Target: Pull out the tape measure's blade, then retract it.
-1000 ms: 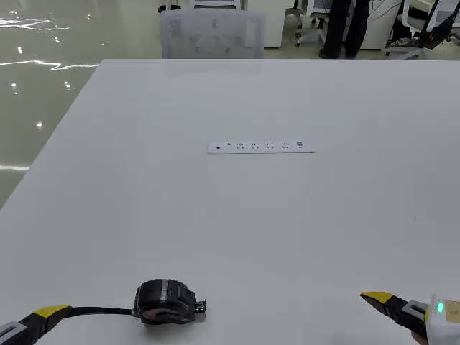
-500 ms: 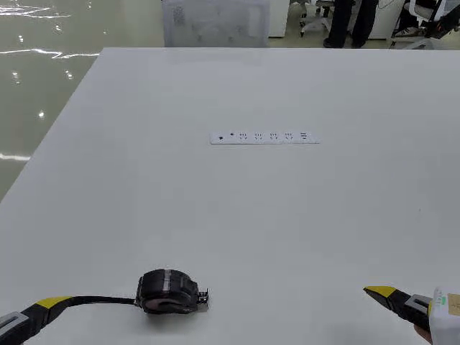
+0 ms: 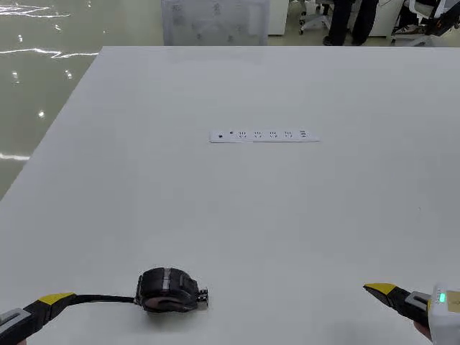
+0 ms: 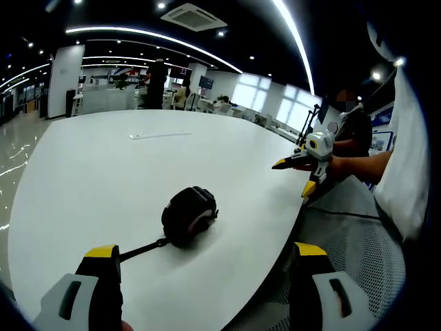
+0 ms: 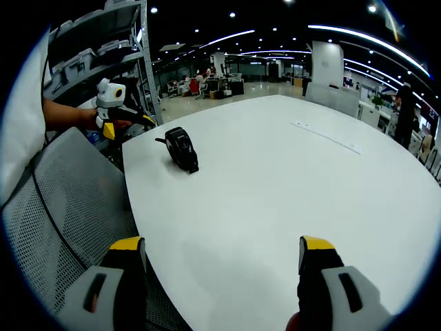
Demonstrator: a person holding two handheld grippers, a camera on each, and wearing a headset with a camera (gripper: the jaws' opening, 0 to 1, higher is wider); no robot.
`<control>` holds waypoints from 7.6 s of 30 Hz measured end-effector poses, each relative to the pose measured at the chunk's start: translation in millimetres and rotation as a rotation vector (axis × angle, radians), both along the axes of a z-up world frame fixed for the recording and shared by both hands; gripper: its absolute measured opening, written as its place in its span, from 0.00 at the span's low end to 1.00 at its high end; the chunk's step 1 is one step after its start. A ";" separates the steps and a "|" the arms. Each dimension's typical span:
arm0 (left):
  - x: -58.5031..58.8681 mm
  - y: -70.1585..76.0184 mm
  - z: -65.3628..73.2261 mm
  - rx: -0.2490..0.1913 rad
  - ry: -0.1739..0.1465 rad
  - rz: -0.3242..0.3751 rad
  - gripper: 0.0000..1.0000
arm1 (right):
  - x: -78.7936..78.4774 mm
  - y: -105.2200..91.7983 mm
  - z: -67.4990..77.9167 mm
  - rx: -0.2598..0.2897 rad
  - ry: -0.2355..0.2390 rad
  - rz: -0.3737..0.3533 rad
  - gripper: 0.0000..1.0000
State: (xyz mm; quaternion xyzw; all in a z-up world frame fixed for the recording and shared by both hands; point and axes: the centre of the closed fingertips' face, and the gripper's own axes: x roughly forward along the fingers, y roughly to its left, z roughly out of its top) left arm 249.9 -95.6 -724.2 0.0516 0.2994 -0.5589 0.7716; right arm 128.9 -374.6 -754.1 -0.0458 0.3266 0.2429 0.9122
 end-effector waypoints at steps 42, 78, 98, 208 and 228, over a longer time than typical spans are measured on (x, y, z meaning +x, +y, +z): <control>12.4 -32.6 -12.7 0.065 -0.018 -0.214 0.93 | 20.5 20.5 -18.0 0.015 0.002 0.120 0.88; 34.5 -58.8 -41.9 0.125 -0.034 -0.386 0.70 | 54.6 47.1 -29.8 0.037 0.016 0.243 0.82; 39.4 -69.2 -52.1 0.142 -0.065 -0.433 0.52 | 63.2 56.4 -34.0 0.058 0.015 0.263 0.81; 43.5 -72.2 -55.2 0.214 -0.129 -0.533 0.31 | 142.3 164.8 -62.4 0.079 -0.116 0.549 0.14; 43.4 -72.7 -56.6 0.231 -0.139 -0.536 0.31 | 141.2 168.3 -63.5 0.060 -0.097 0.589 0.14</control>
